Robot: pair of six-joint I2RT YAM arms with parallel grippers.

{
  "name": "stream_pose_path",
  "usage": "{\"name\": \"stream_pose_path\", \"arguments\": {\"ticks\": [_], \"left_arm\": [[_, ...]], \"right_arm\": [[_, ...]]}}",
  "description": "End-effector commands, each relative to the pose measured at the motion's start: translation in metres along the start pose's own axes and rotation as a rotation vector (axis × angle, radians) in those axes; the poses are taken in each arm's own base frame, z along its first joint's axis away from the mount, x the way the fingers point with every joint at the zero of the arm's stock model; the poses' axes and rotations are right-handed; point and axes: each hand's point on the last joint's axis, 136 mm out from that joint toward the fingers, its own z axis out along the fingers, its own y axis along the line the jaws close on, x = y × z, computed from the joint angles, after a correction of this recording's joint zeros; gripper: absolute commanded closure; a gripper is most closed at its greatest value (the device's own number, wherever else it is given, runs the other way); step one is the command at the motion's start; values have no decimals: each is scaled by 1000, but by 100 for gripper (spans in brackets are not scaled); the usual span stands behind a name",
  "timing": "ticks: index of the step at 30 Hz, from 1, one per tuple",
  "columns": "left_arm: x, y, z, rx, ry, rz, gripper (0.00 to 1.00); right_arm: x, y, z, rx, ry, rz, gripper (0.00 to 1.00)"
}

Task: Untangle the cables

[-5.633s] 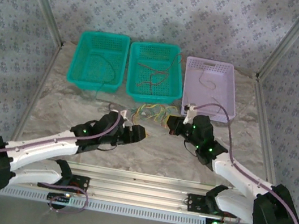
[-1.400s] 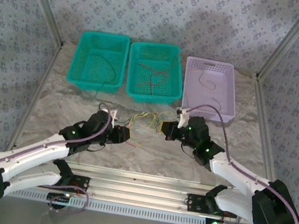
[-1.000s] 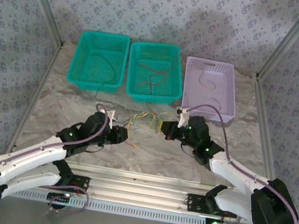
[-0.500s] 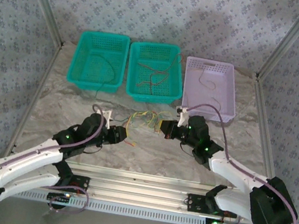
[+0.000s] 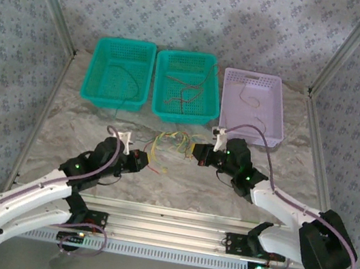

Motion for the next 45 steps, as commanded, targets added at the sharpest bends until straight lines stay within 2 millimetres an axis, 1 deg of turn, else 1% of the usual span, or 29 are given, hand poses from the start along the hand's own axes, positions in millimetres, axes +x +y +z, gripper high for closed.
{"name": "stream_pose_path", "arguments": {"ticks": [1,2,4,7,10,15,20,24,26,27,28,30,34,36,38,39,41,44,45], "left_arm": [[-25,-17,-24,10,-81,45,100],[-33,-20,-32,4,-102,58,100],[-52,-29,-54,-2,-159,83,100],[-76,-38,-82,-3,-220,93,100],[-93,-45,-101,-11,-253,107,100],[-119,-55,-132,-37,-328,140,100],[-143,-75,-165,-40,-410,193,100],[-161,-101,-192,-12,-475,246,100],[-168,-111,-210,-16,-509,274,100],[-174,-121,-222,-3,-536,297,100],[-178,-133,-230,18,-545,325,100],[-187,-148,-244,23,-569,365,100],[-210,-171,-271,34,-676,416,100],[-216,-181,-274,50,-691,429,100],[-220,-188,-265,70,-666,432,100],[-222,-191,-257,82,-651,430,100],[-230,-197,-246,97,-648,431,100],[-245,-208,-237,88,-662,466,100],[-250,-212,-230,93,-653,470,100]], "right_arm": [[0,-24,3,119,-7,3,100],[4,-36,3,170,5,8,100],[14,-59,3,254,31,30,100],[24,-96,-4,356,37,112,100],[33,-125,-12,429,43,195,100],[44,-140,-18,480,77,210,100],[57,-154,-25,540,113,230,100],[65,-162,-31,570,135,239,100],[68,-166,-36,601,137,236,100],[68,-169,-39,618,136,235,100],[71,-171,-42,634,139,236,100],[72,-175,-46,654,135,239,100],[76,-184,-54,700,121,262,100],[75,-183,-53,692,120,259,100],[74,-183,-54,698,117,256,100],[73,-182,-54,693,113,250,100],[70,-179,-54,680,99,239,100],[68,-174,-51,653,85,232,100],[68,-171,-49,638,85,225,100]]}}
